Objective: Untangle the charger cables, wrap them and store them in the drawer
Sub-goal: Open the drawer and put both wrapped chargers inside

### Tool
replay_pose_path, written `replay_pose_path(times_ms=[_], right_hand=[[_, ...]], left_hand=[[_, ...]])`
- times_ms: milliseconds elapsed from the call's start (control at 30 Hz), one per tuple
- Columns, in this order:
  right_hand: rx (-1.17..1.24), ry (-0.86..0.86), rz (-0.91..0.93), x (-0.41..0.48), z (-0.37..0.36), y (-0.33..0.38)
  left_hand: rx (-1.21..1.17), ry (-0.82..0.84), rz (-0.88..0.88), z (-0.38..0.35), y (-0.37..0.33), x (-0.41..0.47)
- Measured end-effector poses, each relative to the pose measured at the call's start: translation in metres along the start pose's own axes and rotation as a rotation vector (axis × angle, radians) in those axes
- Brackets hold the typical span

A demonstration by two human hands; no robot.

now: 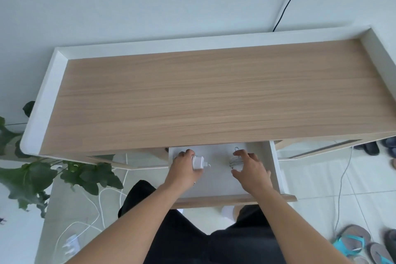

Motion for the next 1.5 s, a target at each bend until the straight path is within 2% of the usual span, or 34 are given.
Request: replay_pose_path(times_ms=[300,567,733,933,1100,1233,1500], right_hand=[[-0.038,0.031,0.030,0.015,-0.009,0.002],[-0.044,0.075,0.026,0.004,0.008,0.005],[-0.061,0.031,0.060,-0.016,0.034,0.000],[-0.128,-0.047,0.230,-0.050,0.068,0.015],[-0.273,-0.021,0.355,-0.074,0.068,0.026],[-0.357,-0.023,0.374,-0.082,0.064,0.025],[-0.436,-0.088,0.370,-0.081,0.067,0.035]], left_hand=[[0.067,-0.009,-0.026,-0.022,0.003,0.010],[0.076,0.089,-0.103,-0.005,-0.002,-0.011],[0.054,0.013,-0.270,0.035,-0.013,-0.045],[0.091,-0.110,-0.378,0.071,-0.016,-0.074],[0.209,-0.091,-0.384,0.071,-0.005,-0.086],[0.364,-0.046,-0.378,0.062,0.004,-0.085],[0.379,-0.048,-0.357,0.066,0.013,-0.078]])
Point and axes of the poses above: each hand's wrist, its own x-axis towards the middle knuckle, its own z-axis out of the back of the hand, y = z × x, the point moved 9 cm from there along x, towards the middle knuckle, and after that the axes turned 7 degrees about -y, right-handed, at the moved point
